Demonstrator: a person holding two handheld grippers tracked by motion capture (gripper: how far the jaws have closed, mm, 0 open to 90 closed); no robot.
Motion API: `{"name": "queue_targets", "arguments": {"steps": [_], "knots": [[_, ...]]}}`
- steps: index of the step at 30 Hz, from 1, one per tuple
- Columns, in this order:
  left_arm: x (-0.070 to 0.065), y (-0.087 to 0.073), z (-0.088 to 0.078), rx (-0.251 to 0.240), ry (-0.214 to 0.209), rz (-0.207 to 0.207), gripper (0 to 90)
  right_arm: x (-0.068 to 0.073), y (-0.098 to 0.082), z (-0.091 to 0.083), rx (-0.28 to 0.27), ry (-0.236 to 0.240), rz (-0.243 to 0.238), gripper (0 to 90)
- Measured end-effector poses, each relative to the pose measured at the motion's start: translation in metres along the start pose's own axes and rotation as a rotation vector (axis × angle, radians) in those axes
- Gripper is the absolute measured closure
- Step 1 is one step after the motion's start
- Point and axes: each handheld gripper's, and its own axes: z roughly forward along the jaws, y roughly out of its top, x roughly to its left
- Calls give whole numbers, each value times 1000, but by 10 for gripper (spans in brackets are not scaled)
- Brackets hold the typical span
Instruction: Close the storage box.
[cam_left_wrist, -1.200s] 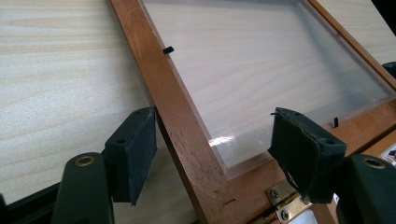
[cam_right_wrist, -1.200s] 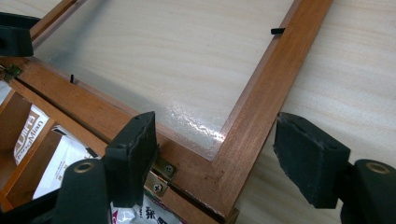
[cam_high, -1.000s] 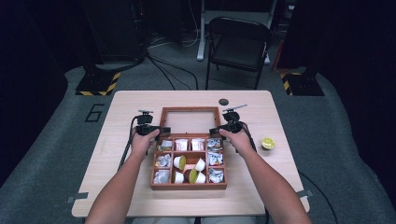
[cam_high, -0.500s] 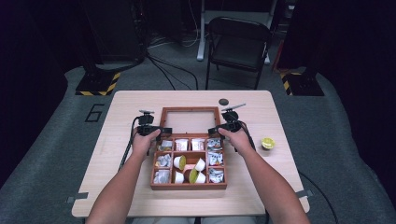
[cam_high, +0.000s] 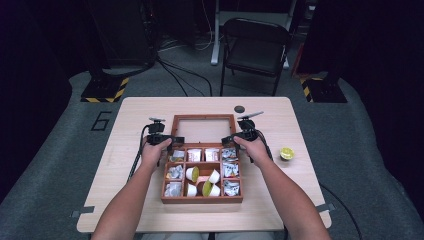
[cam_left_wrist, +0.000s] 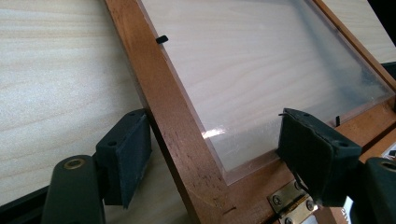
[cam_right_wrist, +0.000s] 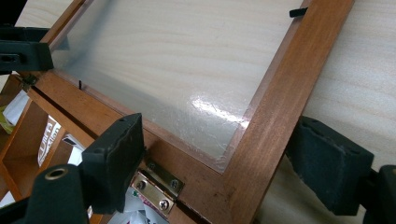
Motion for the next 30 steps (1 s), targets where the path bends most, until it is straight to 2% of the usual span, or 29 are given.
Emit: {"name": "queue_targets", "arguments": {"steps": [8,13,17,25,26,30], "knots": [[-3,3,-6,-15,13,24,305,7,2,-5,-17,-45,-52,215],[-5,4,-9,-31,19,46,307,9,2,-8,-28,-50,-60,234],[-6,5,-12,-52,8,48,309,11,3,-11,-43,-52,-75,236],[-11,6,-23,-96,1,76,315,14,3,-22,-79,-44,-109,267],[-12,6,-23,-107,-2,68,315,15,3,-23,-85,-45,-112,267],[-14,7,-30,-114,-7,85,316,18,3,-28,-102,-45,-120,274]]}}
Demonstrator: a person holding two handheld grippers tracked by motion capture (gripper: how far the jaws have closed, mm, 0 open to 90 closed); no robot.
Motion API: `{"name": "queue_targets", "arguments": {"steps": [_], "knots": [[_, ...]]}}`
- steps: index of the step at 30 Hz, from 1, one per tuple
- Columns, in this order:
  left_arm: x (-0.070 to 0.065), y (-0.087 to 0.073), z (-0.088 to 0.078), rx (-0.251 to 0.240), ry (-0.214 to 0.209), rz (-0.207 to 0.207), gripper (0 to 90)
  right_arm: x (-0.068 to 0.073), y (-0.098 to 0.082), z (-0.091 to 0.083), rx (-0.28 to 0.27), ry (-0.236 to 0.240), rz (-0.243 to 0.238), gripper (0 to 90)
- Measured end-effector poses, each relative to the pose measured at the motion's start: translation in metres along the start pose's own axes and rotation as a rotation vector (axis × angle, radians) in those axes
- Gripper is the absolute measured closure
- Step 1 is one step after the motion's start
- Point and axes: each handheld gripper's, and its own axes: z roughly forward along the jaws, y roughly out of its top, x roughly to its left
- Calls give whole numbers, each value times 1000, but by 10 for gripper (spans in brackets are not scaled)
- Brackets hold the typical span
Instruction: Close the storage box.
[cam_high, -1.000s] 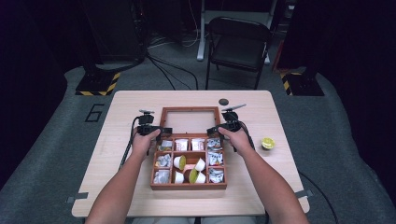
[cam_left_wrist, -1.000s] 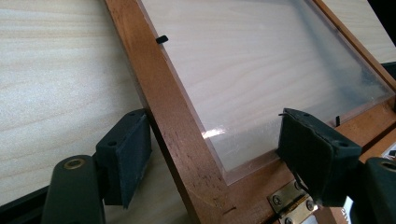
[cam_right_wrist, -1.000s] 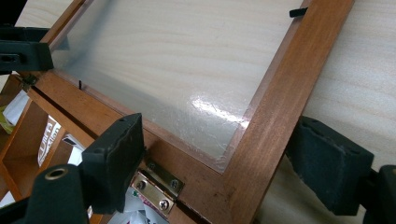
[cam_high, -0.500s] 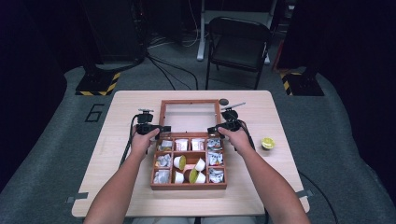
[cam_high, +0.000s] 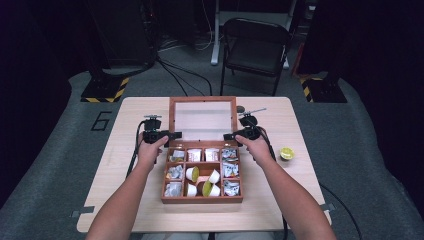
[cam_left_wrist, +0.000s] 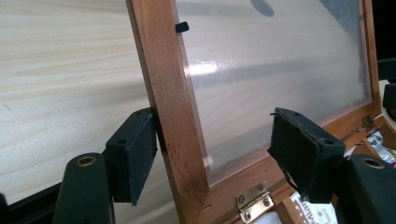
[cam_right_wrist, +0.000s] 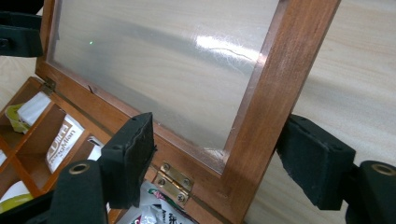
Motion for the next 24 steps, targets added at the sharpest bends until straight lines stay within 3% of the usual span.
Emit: {"name": "queue_targets", "arguments": {"steps": [6,11,15,24], "knots": [[-4,2,-8,-14,-8,14,317,4,1,-8,-23,1,-9,287],[-7,4,-14,-37,-11,21,317,8,1,-13,-33,-15,-47,298],[-8,4,-17,-37,-17,29,318,12,0,-17,-34,-16,-32,298],[-14,5,-25,-48,-20,48,317,16,0,-25,-51,-6,-54,299]]}}
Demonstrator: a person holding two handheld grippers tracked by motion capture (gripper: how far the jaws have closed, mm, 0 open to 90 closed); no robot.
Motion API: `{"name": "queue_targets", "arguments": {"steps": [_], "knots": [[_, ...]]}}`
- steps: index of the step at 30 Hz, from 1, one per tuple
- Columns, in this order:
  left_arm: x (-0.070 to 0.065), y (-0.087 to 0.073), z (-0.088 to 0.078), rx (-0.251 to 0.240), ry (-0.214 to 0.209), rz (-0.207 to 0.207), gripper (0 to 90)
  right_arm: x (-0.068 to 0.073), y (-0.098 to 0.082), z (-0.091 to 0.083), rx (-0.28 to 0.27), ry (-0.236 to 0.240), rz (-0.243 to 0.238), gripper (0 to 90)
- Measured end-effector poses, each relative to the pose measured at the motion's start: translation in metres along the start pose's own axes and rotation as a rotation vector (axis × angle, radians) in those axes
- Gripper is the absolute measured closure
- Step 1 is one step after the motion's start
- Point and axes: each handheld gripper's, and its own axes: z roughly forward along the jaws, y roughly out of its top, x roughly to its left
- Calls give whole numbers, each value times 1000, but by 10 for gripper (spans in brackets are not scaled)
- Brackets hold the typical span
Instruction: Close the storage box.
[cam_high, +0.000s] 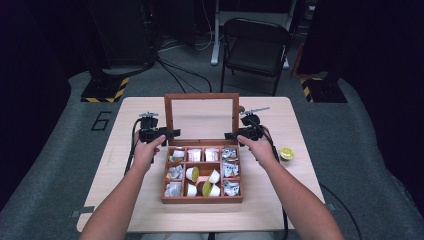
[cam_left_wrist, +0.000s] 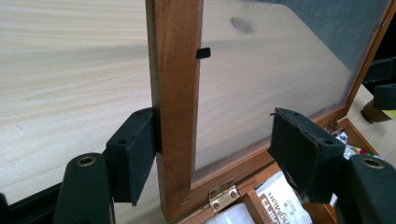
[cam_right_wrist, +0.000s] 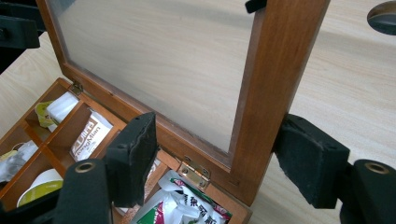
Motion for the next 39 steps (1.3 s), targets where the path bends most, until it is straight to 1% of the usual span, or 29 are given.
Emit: {"name": "queue_targets", "arguments": {"steps": [1,3,4,5,6,8,9,10,13,14,15,16,17,19,21,24,26,28,32,35,37,39], "knots": [[-1,0,-1,2,1,5,317,0,0,0,-4,-4,-12,299],[-2,0,-2,1,1,17,317,2,0,-3,5,-6,-11,301],[-3,0,-3,-1,1,27,317,2,0,-3,-8,-9,-26,306],[-4,0,-5,2,-2,26,316,4,-1,-5,-1,-11,-19,307],[-4,0,-5,-5,-6,26,317,4,-1,-6,-13,-11,-31,309],[-6,1,-9,-26,-13,28,316,6,-1,-8,-23,-8,-35,310],[-7,1,-11,-39,-17,18,317,6,-1,-9,-25,-5,-35,310],[-8,2,-13,-48,-19,17,317,7,-1,-10,-33,-6,-46,310],[-12,4,-19,-71,-24,28,321,11,-3,-14,-35,-6,-50,312],[-13,4,-20,-78,-26,34,324,12,-3,-16,-40,-8,-60,315],[-13,4,-22,-83,-27,44,329,13,-3,-17,-41,-7,-60,318],[-15,4,-24,-89,-31,45,335,14,-4,-18,-47,-11,-65,321],[-17,4,-25,-103,-28,51,337,15,-4,-20,-61,-13,-82,320],[-21,5,-29,-117,-34,61,338,18,-4,-24,-72,-7,-78,321],[-23,5,-32,-126,-39,75,345,19,-5,-26,-76,-3,-90,330],[-25,5,-36,-128,-50,74,357,22,-5,-30,-88,9,-94,336],[-28,4,-38,-114,-48,82,354,24,-5,-32,-91,13,-106,335],[-29,4,-39,-114,-43,92,352,25,-5,-33,-90,14,-110,335],[-32,4,-46,-130,-53,87,352,25,-6,-36,-96,20,-109,342],[-35,4,-53,-137,-52,104,352,27,-7,-41,-106,26,-106,348],[-37,3,-58,-134,-54,116,352,29,-7,-44,-108,28,-113,350],[-38,3,-61,-130,-59,118,352,32,-7,-47,-104,27,-126,349]]}}
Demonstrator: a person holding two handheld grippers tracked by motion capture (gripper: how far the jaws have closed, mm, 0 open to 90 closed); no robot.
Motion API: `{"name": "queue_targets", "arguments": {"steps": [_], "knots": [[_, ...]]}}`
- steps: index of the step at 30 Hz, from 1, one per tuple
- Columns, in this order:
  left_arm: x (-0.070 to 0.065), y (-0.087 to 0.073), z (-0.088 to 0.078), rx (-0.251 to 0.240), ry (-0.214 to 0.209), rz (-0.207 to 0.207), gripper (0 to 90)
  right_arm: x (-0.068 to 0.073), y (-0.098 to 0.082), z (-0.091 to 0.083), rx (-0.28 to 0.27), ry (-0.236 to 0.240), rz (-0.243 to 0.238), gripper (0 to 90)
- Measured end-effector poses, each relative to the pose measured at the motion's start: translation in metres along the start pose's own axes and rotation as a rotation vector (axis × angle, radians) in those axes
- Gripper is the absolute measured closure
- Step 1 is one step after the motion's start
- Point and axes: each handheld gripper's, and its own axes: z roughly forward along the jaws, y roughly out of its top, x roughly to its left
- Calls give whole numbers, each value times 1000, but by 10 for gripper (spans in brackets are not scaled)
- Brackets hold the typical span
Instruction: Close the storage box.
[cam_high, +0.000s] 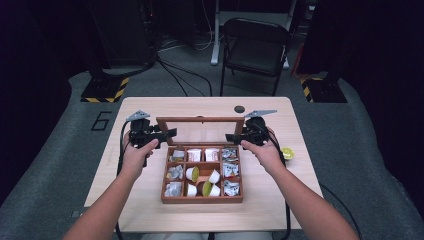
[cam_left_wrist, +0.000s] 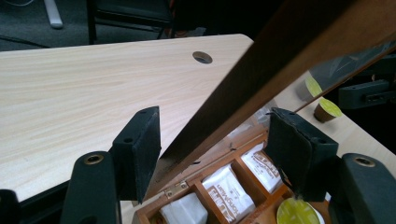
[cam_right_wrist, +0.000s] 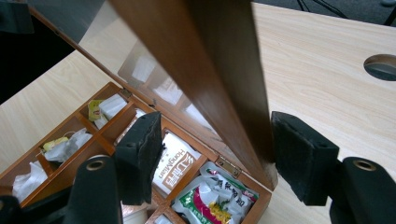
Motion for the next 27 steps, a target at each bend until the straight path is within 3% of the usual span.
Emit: {"name": "queue_targets", "arguments": {"steps": [7,22,27], "knots": [[-7,0,-8,20,-9,29,349,8,1,-9,13,0,-10,350],[-18,-4,-31,41,-53,70,342,22,-3,-30,-22,33,-52,372],[-23,-8,-35,54,-45,95,339,26,-6,-37,-19,29,-53,382]]}}
